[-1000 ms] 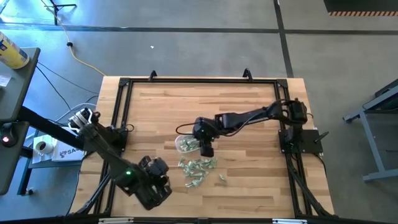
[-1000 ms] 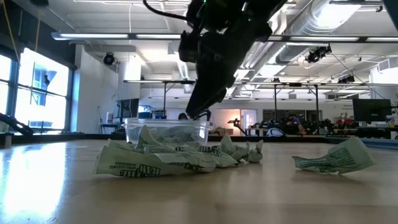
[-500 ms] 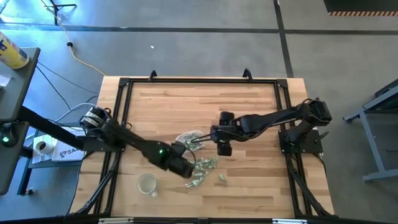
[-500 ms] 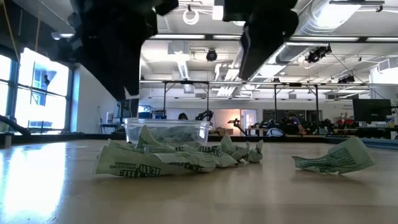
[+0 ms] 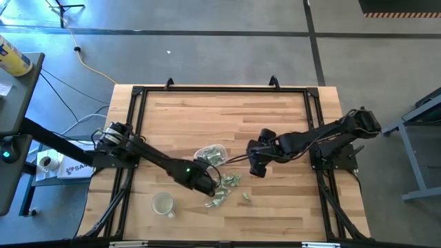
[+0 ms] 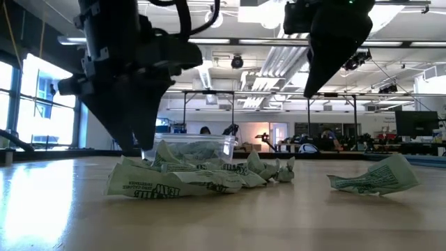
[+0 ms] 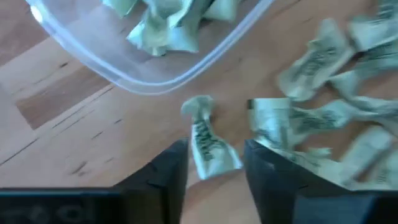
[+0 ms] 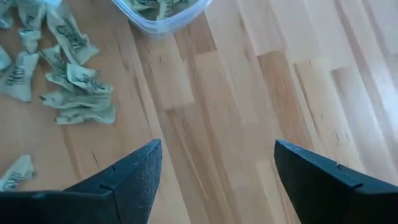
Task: Pick and place Stevia / Truvia into bins
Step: Put the stevia packet into the transparent container
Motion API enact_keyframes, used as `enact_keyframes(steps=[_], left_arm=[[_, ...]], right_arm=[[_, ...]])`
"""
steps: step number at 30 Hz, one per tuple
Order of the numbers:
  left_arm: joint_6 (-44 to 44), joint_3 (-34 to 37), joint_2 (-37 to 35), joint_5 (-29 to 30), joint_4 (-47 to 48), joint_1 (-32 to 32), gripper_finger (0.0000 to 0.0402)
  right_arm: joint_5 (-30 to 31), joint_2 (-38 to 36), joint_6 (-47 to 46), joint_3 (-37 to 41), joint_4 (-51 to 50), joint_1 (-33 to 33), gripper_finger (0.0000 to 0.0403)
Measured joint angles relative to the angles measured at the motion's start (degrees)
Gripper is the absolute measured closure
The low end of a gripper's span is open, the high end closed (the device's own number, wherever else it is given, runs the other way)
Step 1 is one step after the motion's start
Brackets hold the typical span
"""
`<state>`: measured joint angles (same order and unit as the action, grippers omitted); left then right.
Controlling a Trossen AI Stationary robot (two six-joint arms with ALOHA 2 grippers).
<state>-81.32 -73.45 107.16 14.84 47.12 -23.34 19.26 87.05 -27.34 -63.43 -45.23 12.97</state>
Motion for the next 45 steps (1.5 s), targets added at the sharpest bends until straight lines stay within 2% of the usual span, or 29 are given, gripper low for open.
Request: enact_keyframes(steps=[6,10,13,17,22,24,29,34,38,40,45], left_arm=[[0.09,0.18,0.96,0.58,1.15,0.25,0.0144],[1.26,0.07,2.27,-1.23,1.10,1.63,0.0144],[4.50,0.06,4.09,-4.92,-0.37,2.93,0.0175],[9.06,-0.24,5.00,-9.74,-0.01,4.66,0.0247],[14.36,-0.38,4.18,-11.54,3.44,5.40,0.0357],[15.24,-0.84,3.00,-11.74,8.04,5.32,0.0377],[16.59,-5.22,-2.48,-9.06,19.08,4.94,0.0362],[26.91,-6.46,-7.37,-1.98,9.65,9.35,0.0377],[37.35,-6.32,-5.25,-3.90,2.24,16.36,0.0376],[39.07,-6.38,-3.73,-6.26,1.35,19.16,0.0353],[39.79,-6.27,-2.37,-11.75,5.34,21.63,0.0230]], right_arm=[[0.81,-0.15,-1.21,0.19,0.63,0.22,0.0104],[1.54,-0.15,-1.19,0.19,1.02,0.20,0.0104],[1.67,-0.15,-0.93,0.19,1.49,-0.35,0.0104],[1.35,-0.15,-0.09,0.21,1.35,-1.75,0.0104],[1.23,-0.15,2.93,0.21,1.28,-3.61,0.0104],[1.23,-0.15,4.29,0.21,1.40,-4.47,0.0104],[1.21,-0.15,8.31,0.21,2.99,-6.77,0.0104],[-1.02,-0.15,12.83,0.21,2.63,-9.34,0.0104],[-3.23,-0.15,16.70,0.21,1.03,-10.69,0.0104],[-3.37,-0.15,17.56,0.21,-0.29,-11.02,0.0104],[-3.63,-0.15,17.95,0.53,-1.37,-11.04,0.0104]])
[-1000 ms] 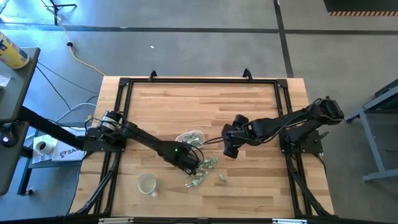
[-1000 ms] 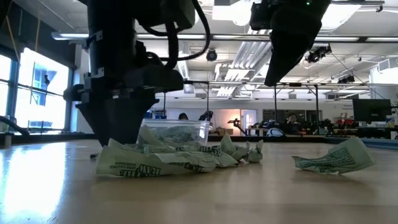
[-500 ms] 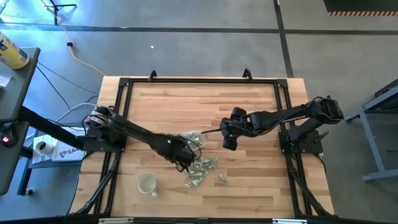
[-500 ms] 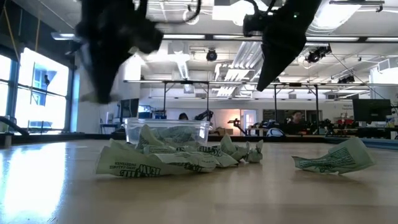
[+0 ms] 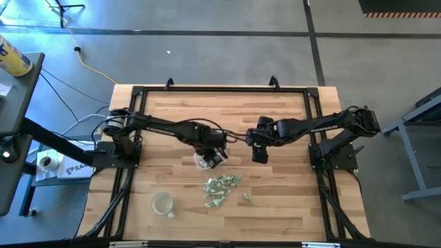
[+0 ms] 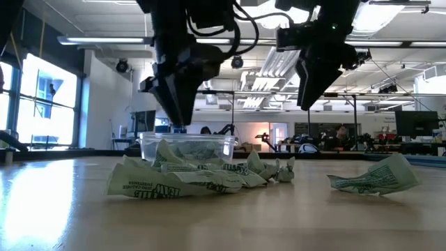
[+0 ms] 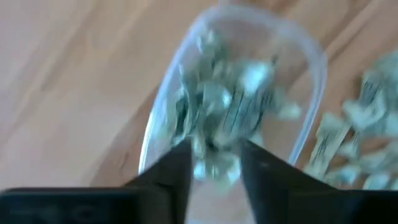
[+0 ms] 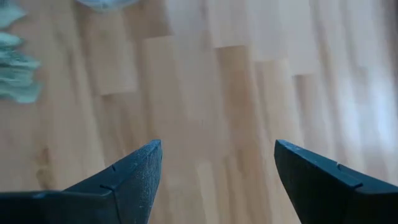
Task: Pick and place Stevia / Truvia into bins
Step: Put the stevia packet into the transparent container
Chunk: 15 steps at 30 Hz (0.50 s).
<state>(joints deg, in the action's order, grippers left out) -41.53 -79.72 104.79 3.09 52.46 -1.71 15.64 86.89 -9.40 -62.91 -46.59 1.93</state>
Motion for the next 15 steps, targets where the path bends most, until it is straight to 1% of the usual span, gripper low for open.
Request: enact_keyframes(steps=[2,4,5,7,9,12,14,15], left_arm=[[0.82,0.00,0.00,-1.57,1.40,-0.22,0.0189],[0.35,0.00,-0.35,-3.78,3.07,-1.18,0.0157],[-0.46,0.00,-0.88,-4.44,3.87,-1.84,0.0146],[-2.42,0.00,-2.61,-3.96,6.07,-4.43,0.0133],[-4.45,0.00,-4.55,-1.65,7.28,-8.14,0.0132],[-10.22,-0.07,-6.89,2.51,9.40,-13.82,0.0145],[-14.86,-0.08,-7.89,4.92,10.43,-17.05,0.0158],[-17.28,-0.09,-8.13,5.51,10.86,-18.45,0.0165]], right_arm=[[-2.27,0.00,0.94,0.85,1.03,0.26,0.0104],[-5.40,0.00,3.27,2.84,3.10,0.52,0.0104],[-7.60,0.00,4.79,4.18,4.03,0.81,0.0104],[-11.80,0.00,8.03,7.32,6.55,2.01,0.0104],[-15.06,0.00,9.52,10.36,10.10,4.02,0.0104],[-20.59,0.09,9.20,13.59,17.31,7.70,0.0104],[-22.75,0.09,6.01,14.39,22.86,10.65,0.0104],[-22.71,0.13,3.58,14.42,25.15,12.17,0.0104]])
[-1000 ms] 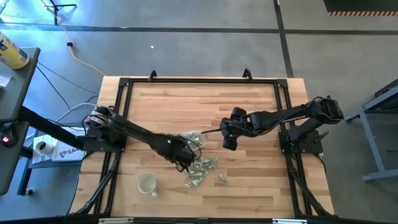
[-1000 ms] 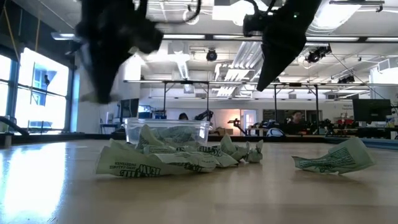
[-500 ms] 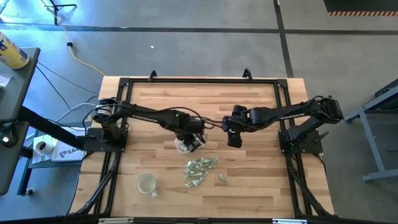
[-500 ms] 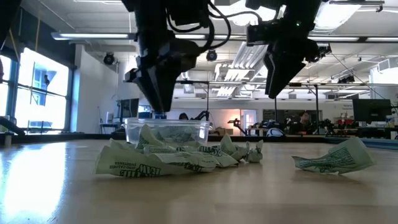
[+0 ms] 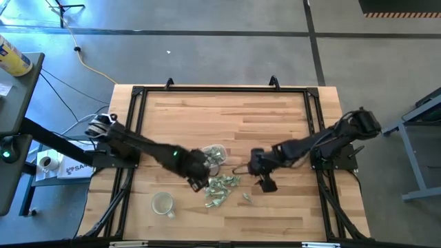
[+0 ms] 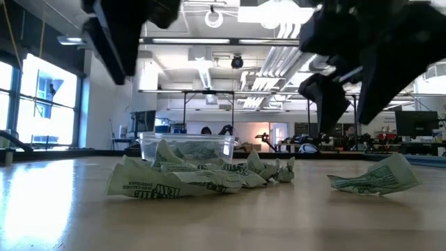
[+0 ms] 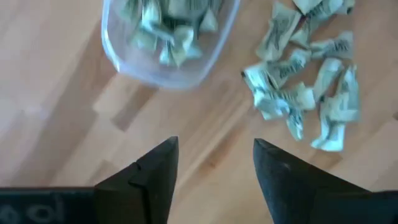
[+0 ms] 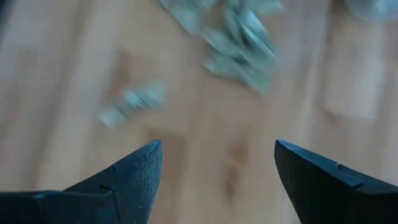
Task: Pick and place Stevia / Truvia into bins
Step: Put the stevia packet into the transparent container
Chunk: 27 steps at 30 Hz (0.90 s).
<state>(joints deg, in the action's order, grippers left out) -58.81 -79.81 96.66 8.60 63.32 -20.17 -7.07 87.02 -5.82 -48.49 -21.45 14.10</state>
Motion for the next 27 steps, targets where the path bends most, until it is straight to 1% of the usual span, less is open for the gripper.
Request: enact_keyframes(steps=[4,8,12,16,19,21,23,25,27], left_arm=[[-7.51,0.00,-0.08,1.33,1.14,-4.77,0.0187],[-11.63,0.00,-0.08,3.08,1.28,-7.81,0.0202],[-13.41,0.00,-0.08,4.19,1.89,-9.63,0.0211],[-13.48,0.00,-0.08,4.17,2.84,-10.42,0.0217],[-13.48,0.00,-0.08,4.15,2.86,-10.38,0.0218],[-13.48,0.00,-0.08,4.18,2.86,-10.31,0.0218],[-13.48,0.00,-0.08,4.12,2.88,-10.34,0.0218],[-13.48,0.00,-0.08,4.00,2.87,-10.35,0.0219],[-13.48,0.00,-0.08,3.98,2.88,-10.36,0.0221]], right_arm=[[3.63,2.92,-8.03,-1.26,4.79,5.97,0.0104],[8.57,8.11,-16.75,-3.90,5.02,11.55,0.0104],[13.41,12.86,-25.30,-6.51,5.04,15.51,0.0104],[18.07,16.36,-31.83,-8.02,5.03,17.82,0.0104],[19.39,18.50,-36.04,-8.46,5.21,18.28,0.0113],[19.59,19.41,-38.01,-8.68,5.17,18.25,0.0131],[20.17,19.74,-39.00,-8.68,4.97,18.19,0.0163],[20.71,19.78,-38.87,-8.59,4.86,17.83,0.0207],[20.20,19.56,-37.38,-8.64,5.15,17.18,0.0263]])
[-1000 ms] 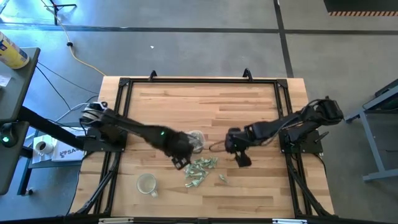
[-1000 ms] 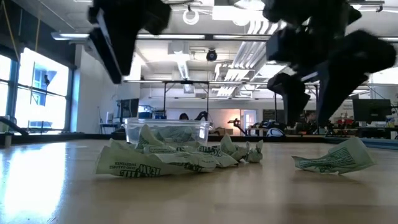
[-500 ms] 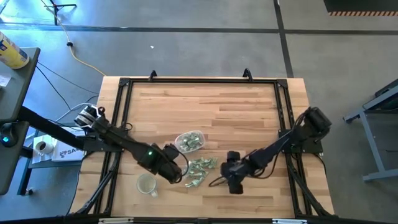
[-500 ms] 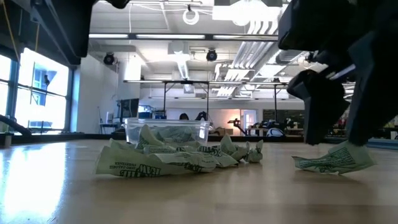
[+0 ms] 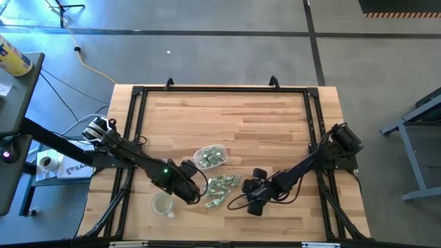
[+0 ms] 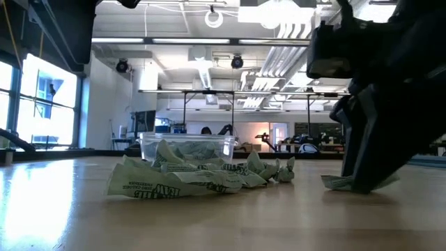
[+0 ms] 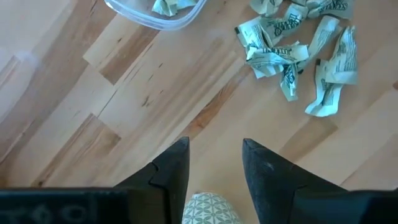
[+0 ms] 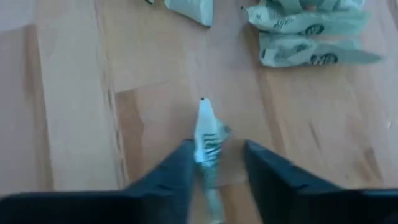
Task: Pick and place Stevia / Truvia into bins
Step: Put the stevia packet into the transparent container
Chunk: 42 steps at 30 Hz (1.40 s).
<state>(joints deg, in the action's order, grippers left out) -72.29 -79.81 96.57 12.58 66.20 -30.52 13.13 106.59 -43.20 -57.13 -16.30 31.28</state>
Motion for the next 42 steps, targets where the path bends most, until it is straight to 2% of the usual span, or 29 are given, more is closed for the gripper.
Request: enact_keyframes(steps=[3,5,9,13,16,20,25,29,33,37,42], left_arm=[[-0.07,0.00,0.00,-0.06,1.02,-0.02,0.0225],[-0.59,0.00,0.00,-0.41,2.63,0.00,0.0227],[-3.75,0.00,0.00,-1.04,7.97,-0.55,0.0235],[-7.54,0.05,0.00,0.30,11.72,-1.96,0.0250],[-8.74,1.54,0.02,0.37,9.18,-2.19,0.0264],[-11.94,4.17,0.02,1.96,6.17,-2.08,0.0285],[-18.83,5.74,-1.12,3.01,5.34,-2.14,0.0318],[-21.37,5.79,-2.72,6.43,5.66,-2.00,0.0338],[-22.57,5.79,-4.35,7.93,6.08,-0.54,0.0344],[-22.53,5.79,-5.33,7.98,6.11,0.77,0.0340],[-22.53,5.79,-5.35,7.99,7.03,1.39,0.0335]], right_arm=[[-1.09,-0.20,3.86,0.05,-0.14,-1.49,0.0355],[-2.85,-0.58,6.30,-0.19,-0.91,-3.02,0.0388],[-4.59,-4.18,11.28,-1.94,-7.74,-6.60,0.0381],[-3.51,-11.97,19.27,-4.11,-12.31,-10.41,0.0398],[-5.34,-15.26,24.66,-4.16,-9.74,-16.55,0.0393],[-12.33,-13.90,29.03,-4.61,-2.09,-25.86,0.0400],[-17.03,-7.36,35.44,-10.35,-0.62,-29.80,0.0386],[-20.94,-0.40,36.76,-14.86,-0.78,-31.68,0.0363],[-20.57,5.51,36.81,-20.30,-0.92,-32.89,0.0323],[-19.60,8.37,37.89,-25.05,-3.64,-33.54,0.0285],[-17.73,8.56,41.01,-26.53,-4.35,-33.69,0.0270]])
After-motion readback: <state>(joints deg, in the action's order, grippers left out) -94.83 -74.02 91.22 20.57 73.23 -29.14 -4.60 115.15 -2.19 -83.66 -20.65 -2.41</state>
